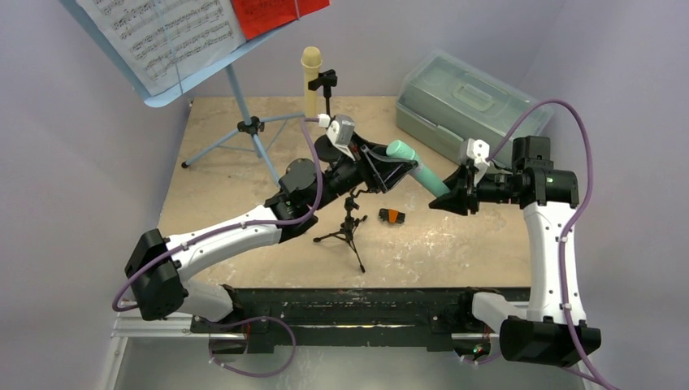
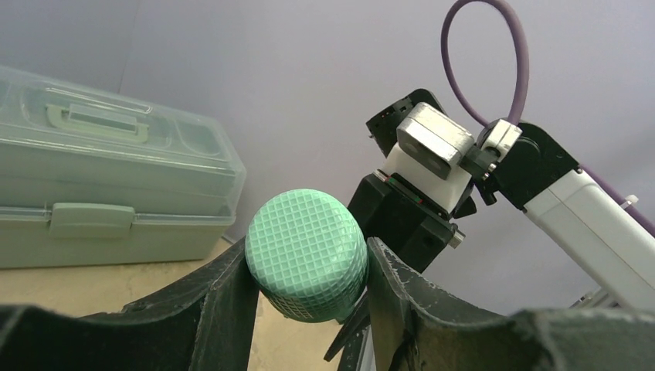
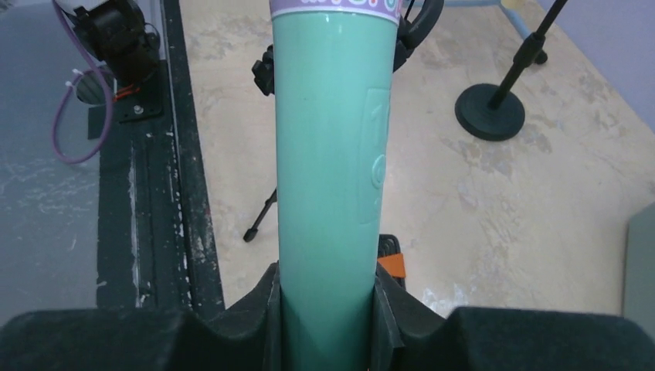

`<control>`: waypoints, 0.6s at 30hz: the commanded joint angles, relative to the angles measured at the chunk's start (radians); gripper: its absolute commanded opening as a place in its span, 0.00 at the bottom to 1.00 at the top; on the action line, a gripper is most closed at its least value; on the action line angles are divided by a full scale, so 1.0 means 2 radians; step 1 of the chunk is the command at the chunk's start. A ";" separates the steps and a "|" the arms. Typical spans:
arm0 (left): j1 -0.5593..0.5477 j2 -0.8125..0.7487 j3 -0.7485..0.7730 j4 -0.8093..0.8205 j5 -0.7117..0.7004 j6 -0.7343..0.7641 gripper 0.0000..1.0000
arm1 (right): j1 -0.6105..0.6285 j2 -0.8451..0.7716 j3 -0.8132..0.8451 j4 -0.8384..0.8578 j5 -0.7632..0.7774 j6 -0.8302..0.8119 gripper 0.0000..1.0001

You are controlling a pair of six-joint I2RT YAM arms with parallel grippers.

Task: Pack up the instrument practice props
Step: Place the microphone at the center of the board.

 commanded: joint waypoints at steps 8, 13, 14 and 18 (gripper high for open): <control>0.002 -0.041 0.004 -0.029 -0.006 0.043 0.52 | 0.003 -0.018 -0.010 0.055 0.016 0.054 0.00; 0.002 -0.095 -0.001 -0.122 -0.033 0.129 0.77 | -0.019 -0.032 -0.027 0.074 0.025 0.072 0.00; 0.002 -0.106 -0.004 -0.139 -0.038 0.148 0.79 | -0.026 -0.035 -0.032 0.077 0.023 0.073 0.00; 0.002 -0.150 -0.020 -0.195 -0.044 0.195 0.82 | -0.053 -0.043 -0.042 0.083 0.017 0.078 0.00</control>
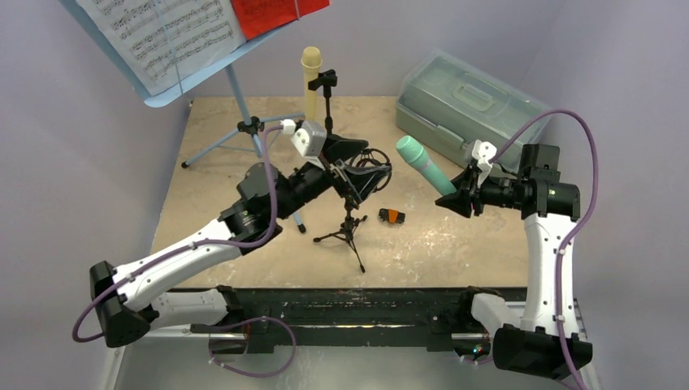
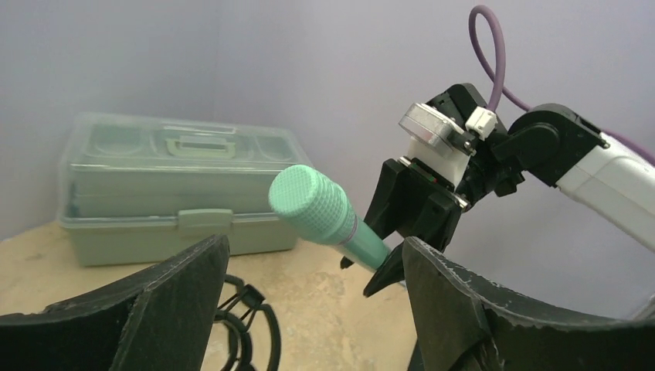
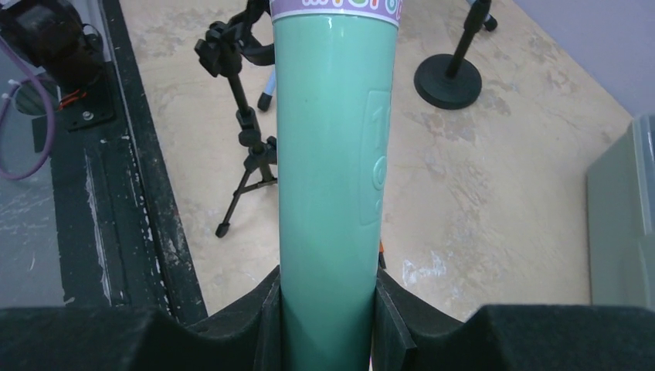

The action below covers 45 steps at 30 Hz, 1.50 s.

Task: Pack up the instrument practice props
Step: Place the microphone at the center of the board.

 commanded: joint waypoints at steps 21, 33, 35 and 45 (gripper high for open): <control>0.002 -0.203 -0.154 -0.132 -0.080 0.128 0.91 | -0.061 -0.029 -0.123 0.231 0.165 0.175 0.00; 0.002 -0.231 -0.200 -0.129 -0.134 0.135 0.92 | -0.061 0.011 -0.216 0.317 0.322 0.194 0.00; 0.002 -0.232 -0.203 -0.129 -0.137 0.135 0.92 | -0.061 0.023 -0.227 0.329 0.349 0.197 0.01; 0.002 -0.246 -0.223 -0.122 -0.158 0.137 0.93 | -0.070 0.072 -0.271 0.371 0.453 0.193 0.09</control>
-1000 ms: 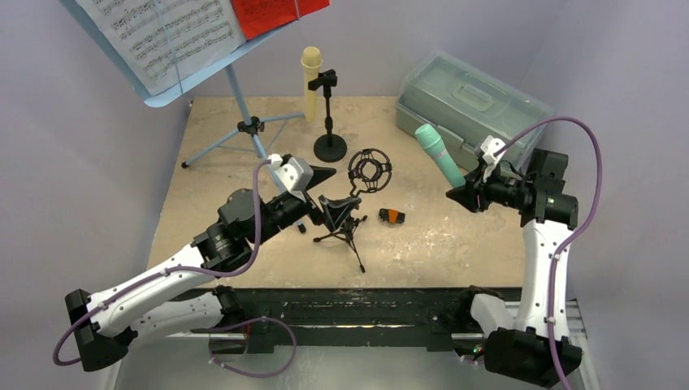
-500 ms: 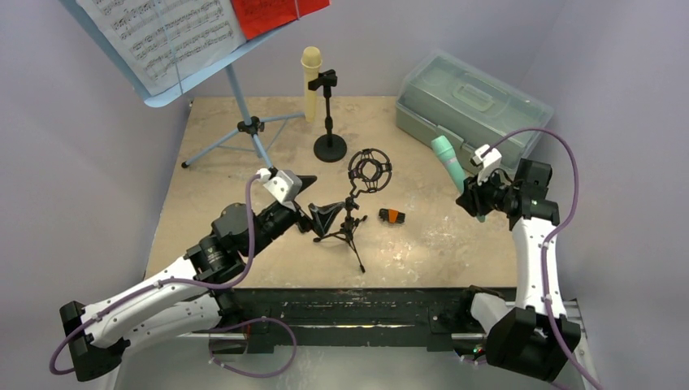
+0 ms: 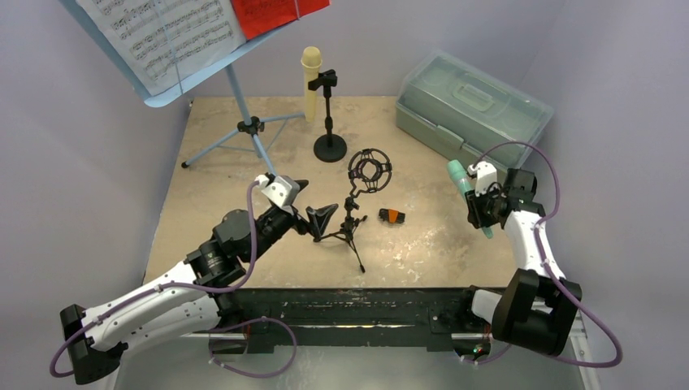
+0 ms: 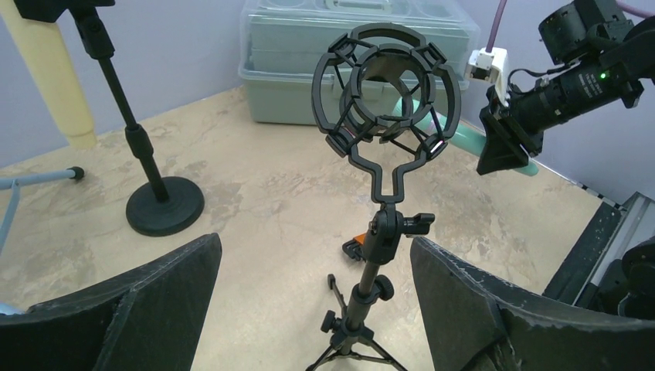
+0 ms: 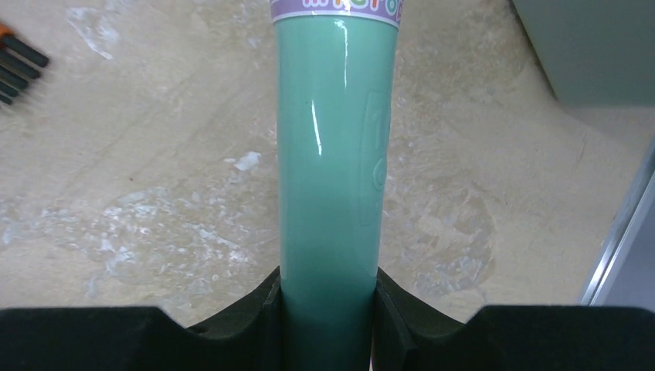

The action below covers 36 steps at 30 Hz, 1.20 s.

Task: Pack up the instrument practice props
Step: Place the microphone at the center of the board.

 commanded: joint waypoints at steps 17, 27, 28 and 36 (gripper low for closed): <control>0.002 -0.009 -0.010 0.020 -0.022 0.007 0.93 | -0.074 0.111 -0.027 0.091 0.098 -0.008 0.36; 0.002 -0.008 -0.010 0.020 -0.023 0.005 0.94 | -0.092 0.133 -0.025 0.098 0.104 -0.009 0.77; 0.002 -0.008 -0.010 0.019 -0.023 0.005 0.94 | -0.093 0.133 -0.024 0.096 0.103 -0.009 0.78; 0.002 -0.007 -0.012 0.020 -0.021 0.002 0.95 | -0.094 0.094 0.002 0.057 0.075 -0.014 0.86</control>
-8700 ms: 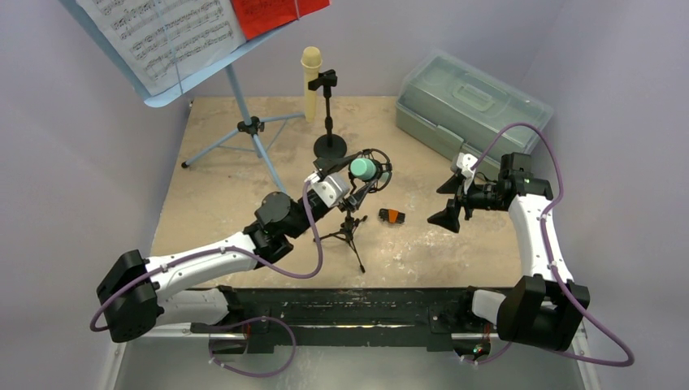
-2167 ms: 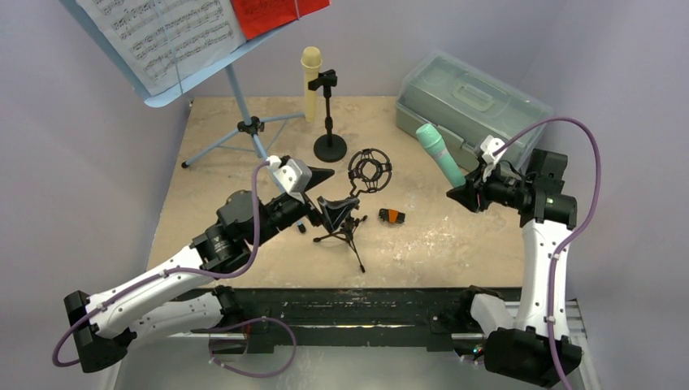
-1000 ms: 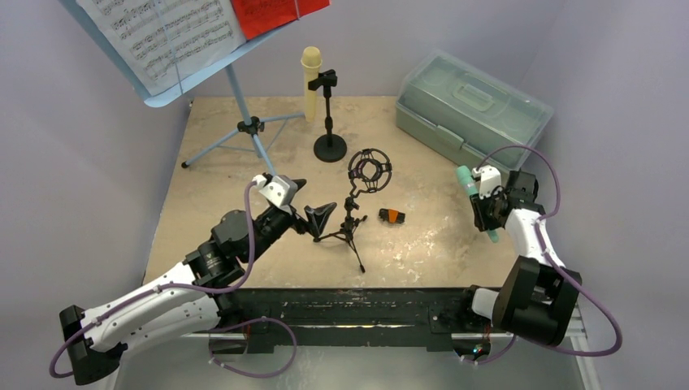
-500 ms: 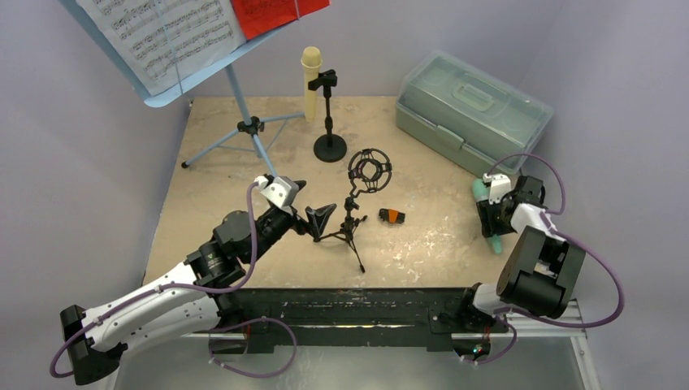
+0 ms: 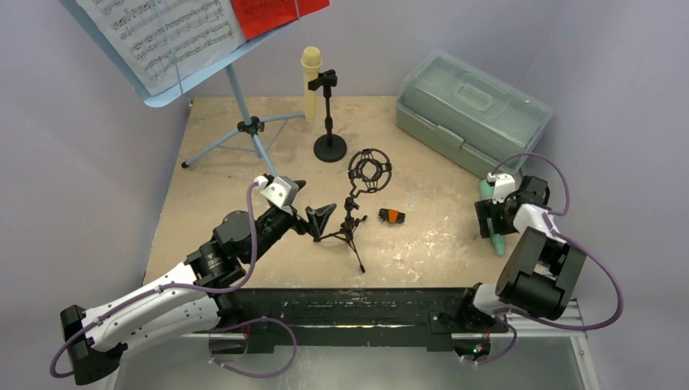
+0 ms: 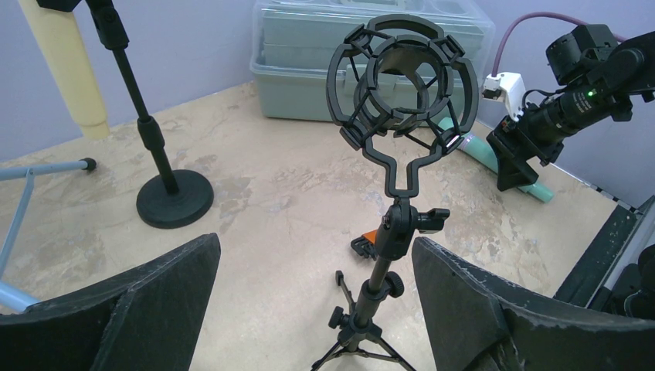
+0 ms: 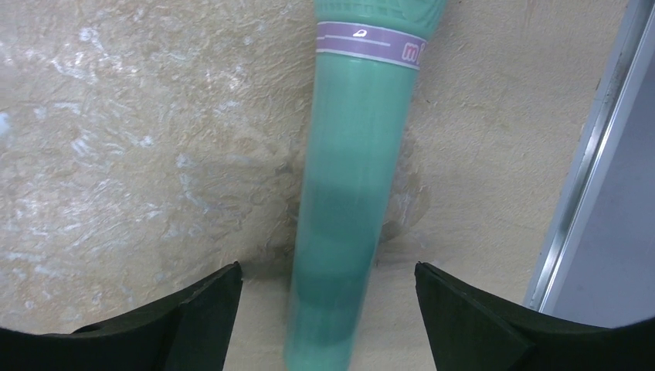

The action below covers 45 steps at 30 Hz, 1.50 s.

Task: Pack up the instrument practice props
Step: Place the microphone at the center of the board.

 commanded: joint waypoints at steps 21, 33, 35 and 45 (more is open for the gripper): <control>0.002 0.012 -0.001 0.022 0.006 0.000 0.95 | -0.002 -0.116 0.126 -0.197 -0.219 -0.056 0.90; 0.002 0.022 -0.009 0.033 0.030 0.000 0.96 | 0.007 -0.125 0.146 -0.267 -0.392 -0.113 0.90; 0.002 0.024 -0.012 0.036 0.038 0.000 0.96 | 0.017 -0.124 0.146 -0.279 -0.417 -0.134 0.90; 0.002 0.044 -0.020 0.047 0.096 0.005 0.96 | 0.088 -0.145 0.106 -0.299 -0.497 -0.239 0.94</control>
